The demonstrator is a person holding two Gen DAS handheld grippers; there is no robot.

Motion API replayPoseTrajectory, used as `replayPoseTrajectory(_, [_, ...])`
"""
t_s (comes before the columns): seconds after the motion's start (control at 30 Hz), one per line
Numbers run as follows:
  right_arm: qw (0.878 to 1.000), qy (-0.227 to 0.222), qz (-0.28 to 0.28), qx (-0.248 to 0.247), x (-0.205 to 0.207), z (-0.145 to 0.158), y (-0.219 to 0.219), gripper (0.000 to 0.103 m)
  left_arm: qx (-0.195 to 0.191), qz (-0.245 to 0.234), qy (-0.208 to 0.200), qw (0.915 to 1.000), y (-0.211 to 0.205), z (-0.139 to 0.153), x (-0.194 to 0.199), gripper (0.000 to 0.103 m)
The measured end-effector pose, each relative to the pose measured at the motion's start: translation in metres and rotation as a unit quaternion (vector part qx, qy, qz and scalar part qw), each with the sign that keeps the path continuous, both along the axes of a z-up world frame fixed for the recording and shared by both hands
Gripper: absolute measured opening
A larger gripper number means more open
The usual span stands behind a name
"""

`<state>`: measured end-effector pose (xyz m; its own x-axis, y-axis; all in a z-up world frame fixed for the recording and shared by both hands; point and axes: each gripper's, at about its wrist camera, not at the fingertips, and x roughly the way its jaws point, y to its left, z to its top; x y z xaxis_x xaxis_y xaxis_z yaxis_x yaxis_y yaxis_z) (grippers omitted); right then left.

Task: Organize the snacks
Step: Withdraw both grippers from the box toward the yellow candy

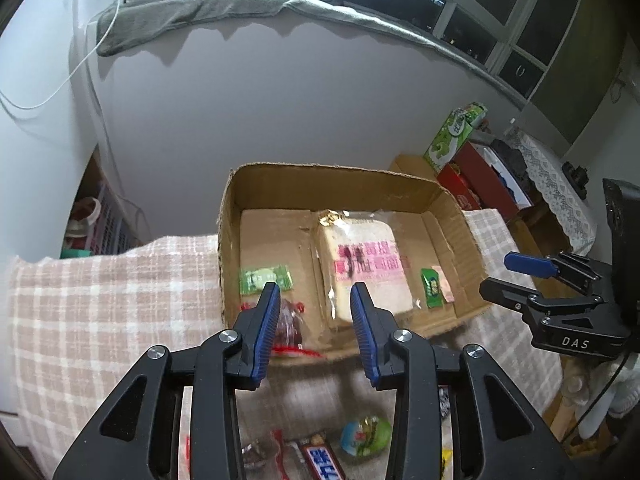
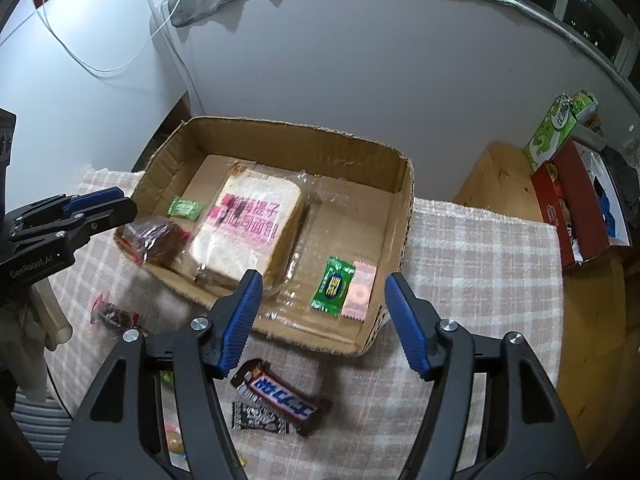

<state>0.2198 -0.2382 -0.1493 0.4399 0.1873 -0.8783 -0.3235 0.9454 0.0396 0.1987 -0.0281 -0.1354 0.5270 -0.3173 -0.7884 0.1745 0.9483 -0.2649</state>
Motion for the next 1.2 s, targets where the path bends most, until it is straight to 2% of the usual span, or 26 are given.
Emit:
replayPoseTrajectory(0.27, [1.0,0.018,0.002,0.011,-0.041,-0.001,-0.006,0.066,-0.018,0.003,0.01,0.9998,0.01,0.0,-0.044,0.035])
replayPoseTrajectory(0.5, [0.998,0.051,-0.006,0.021,-0.083,-0.02,-0.007,0.066,-0.034,0.02,0.03,0.9988,0.021,-0.008,-0.085,0.035])
replayPoseTrajectory(0.7, [0.996,0.082,-0.009,0.016,-0.107,-0.043,-0.004,0.066,-0.053,0.038,0.067,0.9956,0.025,-0.027,-0.114,0.035])
replayPoseTrajectory(1.03, [0.991,0.129,-0.035,0.002,-0.14,-0.079,0.005,0.066,-0.052,0.059,0.107,0.9912,0.02,-0.051,-0.145,0.035])
replayPoseTrajectory(1.2, [0.991,0.124,-0.045,-0.017,-0.148,-0.088,0.018,0.066,-0.061,0.057,0.124,0.9888,0.009,-0.062,-0.149,0.035])
